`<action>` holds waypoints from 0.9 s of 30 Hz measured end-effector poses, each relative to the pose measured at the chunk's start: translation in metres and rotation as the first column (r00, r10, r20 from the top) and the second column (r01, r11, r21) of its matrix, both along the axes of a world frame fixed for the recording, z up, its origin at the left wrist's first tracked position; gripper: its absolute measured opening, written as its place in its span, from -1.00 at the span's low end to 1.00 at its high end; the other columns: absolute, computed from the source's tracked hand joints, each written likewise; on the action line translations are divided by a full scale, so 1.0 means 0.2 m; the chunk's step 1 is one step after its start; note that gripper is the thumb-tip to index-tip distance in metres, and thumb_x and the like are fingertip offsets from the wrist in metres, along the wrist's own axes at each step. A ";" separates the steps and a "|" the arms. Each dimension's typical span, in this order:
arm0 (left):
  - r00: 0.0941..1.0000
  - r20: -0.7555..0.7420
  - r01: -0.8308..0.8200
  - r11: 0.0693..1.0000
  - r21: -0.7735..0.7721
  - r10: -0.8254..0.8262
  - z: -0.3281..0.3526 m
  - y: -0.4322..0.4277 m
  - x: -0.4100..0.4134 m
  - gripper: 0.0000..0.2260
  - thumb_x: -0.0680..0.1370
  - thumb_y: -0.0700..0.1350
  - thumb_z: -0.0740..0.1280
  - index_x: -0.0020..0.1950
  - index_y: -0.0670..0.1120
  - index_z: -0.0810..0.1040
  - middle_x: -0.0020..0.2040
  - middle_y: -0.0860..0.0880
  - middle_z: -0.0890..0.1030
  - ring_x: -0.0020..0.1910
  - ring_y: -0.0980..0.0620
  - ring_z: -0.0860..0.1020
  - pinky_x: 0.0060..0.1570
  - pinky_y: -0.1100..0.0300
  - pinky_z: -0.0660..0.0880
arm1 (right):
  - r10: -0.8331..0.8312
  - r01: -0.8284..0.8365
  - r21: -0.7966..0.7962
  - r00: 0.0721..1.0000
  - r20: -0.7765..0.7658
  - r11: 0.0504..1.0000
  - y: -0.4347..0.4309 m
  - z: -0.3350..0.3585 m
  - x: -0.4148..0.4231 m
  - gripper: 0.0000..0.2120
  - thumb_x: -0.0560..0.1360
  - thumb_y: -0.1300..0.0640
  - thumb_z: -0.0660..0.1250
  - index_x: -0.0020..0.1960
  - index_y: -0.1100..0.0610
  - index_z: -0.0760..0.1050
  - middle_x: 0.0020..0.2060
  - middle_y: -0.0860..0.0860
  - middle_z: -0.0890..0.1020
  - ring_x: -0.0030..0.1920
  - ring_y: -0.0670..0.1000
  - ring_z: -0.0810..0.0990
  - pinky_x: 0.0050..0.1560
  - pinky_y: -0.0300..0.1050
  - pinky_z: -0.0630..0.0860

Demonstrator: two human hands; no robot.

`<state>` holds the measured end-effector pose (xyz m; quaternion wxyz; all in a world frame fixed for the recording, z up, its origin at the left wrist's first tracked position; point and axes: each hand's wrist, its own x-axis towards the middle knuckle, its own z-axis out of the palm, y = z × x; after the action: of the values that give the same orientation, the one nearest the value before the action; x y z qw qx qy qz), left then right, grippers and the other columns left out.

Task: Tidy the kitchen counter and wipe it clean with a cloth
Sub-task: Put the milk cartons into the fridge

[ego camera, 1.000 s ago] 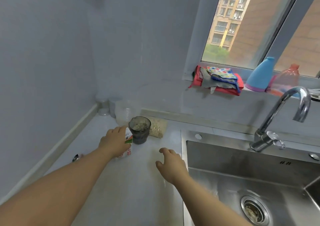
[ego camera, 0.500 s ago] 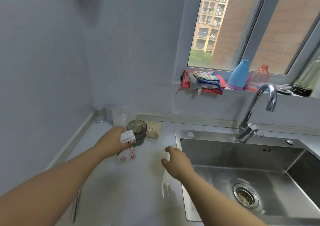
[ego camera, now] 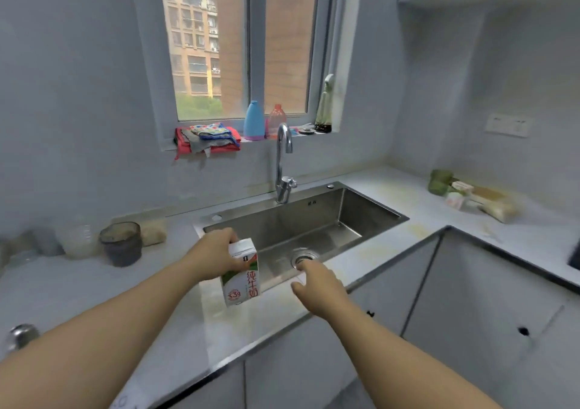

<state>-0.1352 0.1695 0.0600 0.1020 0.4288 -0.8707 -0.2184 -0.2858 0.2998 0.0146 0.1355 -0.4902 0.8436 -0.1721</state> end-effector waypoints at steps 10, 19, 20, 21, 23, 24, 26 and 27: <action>0.896 -0.029 0.442 0.897 -0.029 -0.442 0.02 0.87 -0.96 -0.63 0.43 0.03 0.45 0.14 -0.09 0.48 0.05 -0.03 0.54 0.00 -0.01 0.51 -0.04 0.12 0.48 | -0.373 0.377 -0.057 0.925 0.072 0.925 1.01 0.05 -0.63 -0.56 0.59 0.07 0.15 0.44 0.10 0.24 0.39 0.07 0.35 0.34 0.11 0.37 0.31 0.04 0.38; 0.760 -0.037 0.648 0.761 -0.030 -0.649 -0.03 1.77 -1.85 -0.67 0.44 0.00 0.43 0.13 -0.10 0.50 -0.04 0.00 0.50 -0.10 0.03 0.47 -0.21 0.22 0.38 | -0.642 0.643 0.004 0.765 0.042 0.766 2.05 0.03 -1.34 -0.58 0.58 0.04 0.14 0.41 0.08 0.28 0.38 0.06 0.38 0.33 0.11 0.39 0.29 -0.02 0.38; 0.748 -0.040 0.662 0.749 -0.028 -0.662 -0.04 1.86 -1.94 -0.67 0.44 0.00 0.43 0.14 -0.09 0.49 -0.04 0.01 0.49 -0.09 0.03 0.47 -0.22 0.23 0.38 | -0.659 0.659 0.009 0.751 0.043 0.752 2.16 0.03 -1.41 -0.58 0.59 0.03 0.14 0.42 0.09 0.27 0.38 0.06 0.37 0.34 0.11 0.39 0.29 -0.02 0.38; 0.735 -0.048 0.676 0.736 -0.025 -0.677 -0.04 1.94 -2.01 -0.67 0.45 0.00 0.43 0.14 -0.09 0.49 -0.04 0.00 0.50 -0.09 0.03 0.48 -0.24 0.24 0.39 | -0.675 0.675 0.012 0.737 0.042 0.738 2.25 0.03 -1.46 -0.58 0.59 0.03 0.14 0.43 0.09 0.26 0.38 0.06 0.37 0.33 0.11 0.39 0.28 -0.02 0.38; 0.719 -0.063 0.693 0.721 -0.014 -0.692 -0.05 2.08 -2.15 -0.68 0.44 0.01 0.43 0.12 -0.09 0.49 -0.03 -0.02 0.53 -0.09 0.01 0.51 -0.23 0.22 0.45 | -0.705 0.705 0.010 0.708 0.048 0.709 2.41 0.02 -1.58 -0.58 0.59 0.03 0.14 0.43 0.09 0.26 0.38 0.05 0.38 0.32 0.10 0.40 0.26 -0.05 0.40; 0.712 -0.060 0.700 0.714 -0.013 -0.700 -0.06 2.14 -2.22 -0.68 0.44 0.02 0.43 0.11 -0.09 0.50 -0.02 -0.03 0.55 -0.08 0.00 0.52 -0.19 0.19 0.47 | -0.717 0.718 0.004 0.695 0.053 0.696 2.47 0.01 -1.63 -0.58 0.59 0.04 0.14 0.42 0.09 0.27 0.37 0.05 0.39 0.31 0.10 0.41 0.24 -0.06 0.40; 0.692 -0.036 0.721 0.693 -0.020 -0.721 -0.07 2.23 -2.35 -0.69 0.45 0.02 0.42 0.10 -0.08 0.50 -0.01 -0.03 0.54 -0.07 0.00 0.52 -0.15 0.17 0.47 | -0.739 0.740 0.002 0.671 0.063 0.672 2.57 -0.01 -1.74 -0.58 0.58 0.04 0.14 0.42 0.08 0.28 0.37 0.04 0.40 0.31 0.10 0.41 0.22 -0.08 0.39; 0.685 -0.027 0.728 0.685 -0.024 -0.728 -0.08 2.26 -2.41 -0.69 0.45 0.02 0.42 0.11 -0.07 0.49 -0.01 -0.02 0.53 -0.07 0.01 0.50 -0.17 0.18 0.46 | -0.743 0.745 0.000 0.665 0.072 0.667 2.60 -0.02 -1.78 -0.58 0.58 0.04 0.15 0.42 0.08 0.28 0.38 0.04 0.39 0.32 0.09 0.41 0.22 -0.08 0.38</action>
<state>-0.6167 0.6216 0.0447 0.0240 0.0438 -0.9687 -0.2433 -0.6419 0.8194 0.0107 0.0740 -0.0995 0.9626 -0.2409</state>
